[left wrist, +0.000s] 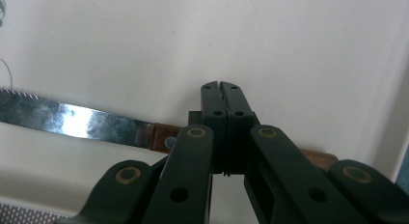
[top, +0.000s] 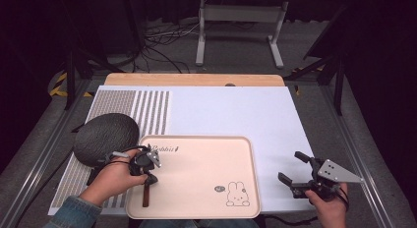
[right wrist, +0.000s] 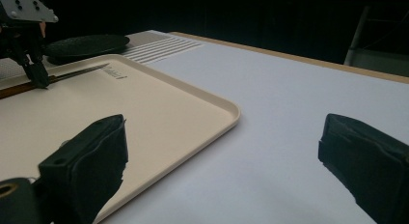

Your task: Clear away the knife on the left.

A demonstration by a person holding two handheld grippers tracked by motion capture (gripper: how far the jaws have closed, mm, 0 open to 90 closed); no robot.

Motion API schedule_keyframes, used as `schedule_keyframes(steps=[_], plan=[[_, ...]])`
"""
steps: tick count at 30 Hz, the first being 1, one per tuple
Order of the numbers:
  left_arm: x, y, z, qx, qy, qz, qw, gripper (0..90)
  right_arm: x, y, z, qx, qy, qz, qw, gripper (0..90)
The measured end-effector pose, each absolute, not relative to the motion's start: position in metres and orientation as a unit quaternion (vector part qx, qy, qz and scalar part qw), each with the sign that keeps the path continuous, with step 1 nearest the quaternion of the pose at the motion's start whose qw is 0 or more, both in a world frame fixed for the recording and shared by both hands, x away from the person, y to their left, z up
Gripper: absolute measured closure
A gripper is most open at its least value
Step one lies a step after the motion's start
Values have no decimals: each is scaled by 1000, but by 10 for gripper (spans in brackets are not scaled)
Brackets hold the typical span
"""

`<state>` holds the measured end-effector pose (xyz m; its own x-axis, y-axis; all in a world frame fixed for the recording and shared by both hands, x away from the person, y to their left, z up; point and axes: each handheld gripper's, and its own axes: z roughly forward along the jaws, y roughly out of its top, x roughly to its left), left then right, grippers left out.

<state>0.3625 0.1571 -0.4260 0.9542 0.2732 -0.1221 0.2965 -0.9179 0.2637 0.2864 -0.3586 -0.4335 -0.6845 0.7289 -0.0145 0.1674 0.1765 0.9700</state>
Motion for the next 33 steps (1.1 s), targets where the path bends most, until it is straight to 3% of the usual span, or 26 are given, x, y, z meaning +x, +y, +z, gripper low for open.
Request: schedule_keyframes(steps=[15,20,24,30,33], plan=[[357,163,-425,979,146,-50,133,899,286,-358,-434,311,725,562,248,45],[356,164,-415,973,158,-45,165,840,286,-358,-433,311,724,563,250,45],[355,165,-407,967,169,-35,187,734,286,-357,-433,311,725,562,250,45],[352,170,-387,940,204,30,271,254,287,-357,-433,311,724,563,249,44],[349,175,-380,931,203,49,298,150,287,-356,-433,309,726,562,248,43]])
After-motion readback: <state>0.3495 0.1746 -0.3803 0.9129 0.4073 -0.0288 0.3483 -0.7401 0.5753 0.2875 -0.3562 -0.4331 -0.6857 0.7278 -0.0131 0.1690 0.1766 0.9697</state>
